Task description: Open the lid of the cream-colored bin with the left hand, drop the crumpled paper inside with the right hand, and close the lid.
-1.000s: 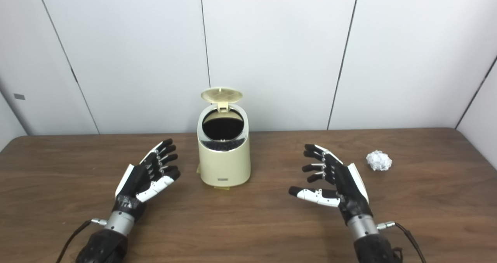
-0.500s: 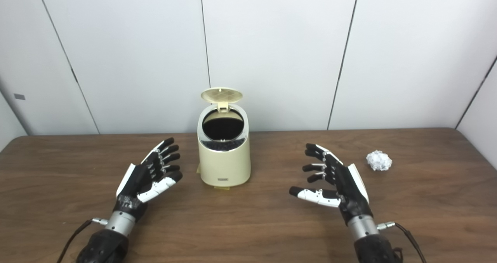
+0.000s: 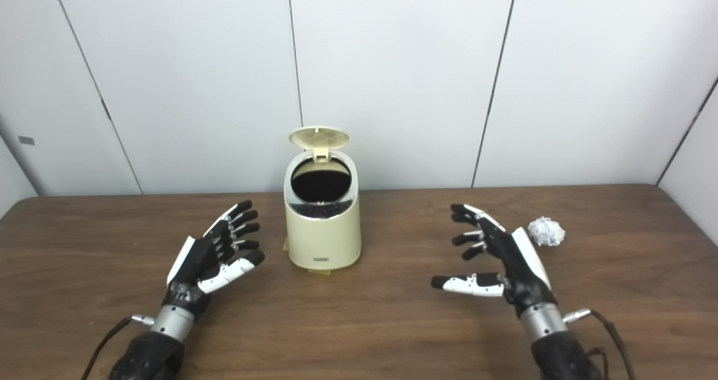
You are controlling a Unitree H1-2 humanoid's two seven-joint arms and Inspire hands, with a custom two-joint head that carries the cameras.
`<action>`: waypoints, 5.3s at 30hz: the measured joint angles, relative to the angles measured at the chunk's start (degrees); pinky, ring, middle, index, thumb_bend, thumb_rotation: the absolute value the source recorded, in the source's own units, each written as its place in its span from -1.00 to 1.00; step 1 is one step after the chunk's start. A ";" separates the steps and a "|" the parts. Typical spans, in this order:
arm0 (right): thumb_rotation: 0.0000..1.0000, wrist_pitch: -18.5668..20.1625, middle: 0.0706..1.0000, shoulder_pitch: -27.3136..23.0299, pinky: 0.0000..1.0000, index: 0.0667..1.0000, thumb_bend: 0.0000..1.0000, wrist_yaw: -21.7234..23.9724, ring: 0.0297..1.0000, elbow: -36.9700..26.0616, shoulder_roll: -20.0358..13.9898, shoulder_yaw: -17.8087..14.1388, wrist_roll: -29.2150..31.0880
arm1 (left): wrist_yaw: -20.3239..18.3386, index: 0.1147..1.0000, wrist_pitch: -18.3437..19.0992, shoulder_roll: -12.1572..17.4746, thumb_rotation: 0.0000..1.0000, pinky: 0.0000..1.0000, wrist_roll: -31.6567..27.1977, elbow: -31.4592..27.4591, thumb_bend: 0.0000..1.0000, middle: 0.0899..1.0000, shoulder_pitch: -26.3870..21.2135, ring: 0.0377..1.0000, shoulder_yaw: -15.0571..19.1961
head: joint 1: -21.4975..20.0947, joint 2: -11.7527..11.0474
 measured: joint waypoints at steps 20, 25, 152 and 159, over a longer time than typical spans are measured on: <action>-0.84 -2.28 0.44 -5.12 0.06 0.50 0.72 -3.51 0.30 2.02 -10.62 1.58 -22.91 | -0.59 0.84 -2.80 2.73 -0.29 0.49 -1.03 1.66 0.67 0.73 0.01 0.66 0.93 | -13.44 -1.23; -0.81 6.34 0.52 -7.72 0.18 0.52 0.73 0.07 0.42 0.47 -10.54 1.78 -28.00 | -0.94 0.83 -4.44 3.93 -0.30 0.50 -0.91 2.90 0.65 0.71 -0.35 0.65 1.03 | -15.90 -1.41; -1.00 13.64 -0.16 -24.65 -0.32 0.00 0.03 18.60 -0.29 -3.36 -9.69 16.94 -25.09 | -1.00 0.74 -4.21 5.35 -0.30 0.52 1.68 2.79 0.63 0.72 -0.19 0.65 -0.13 | -9.14 -2.02; -1.00 10.27 -0.11 -27.53 -0.32 -0.04 0.03 18.73 -0.29 -2.20 -7.46 17.89 -24.42 | -0.99 0.74 -4.19 4.50 -0.30 0.50 1.86 2.78 0.64 0.71 -0.50 0.65 -1.22 | -7.12 -2.37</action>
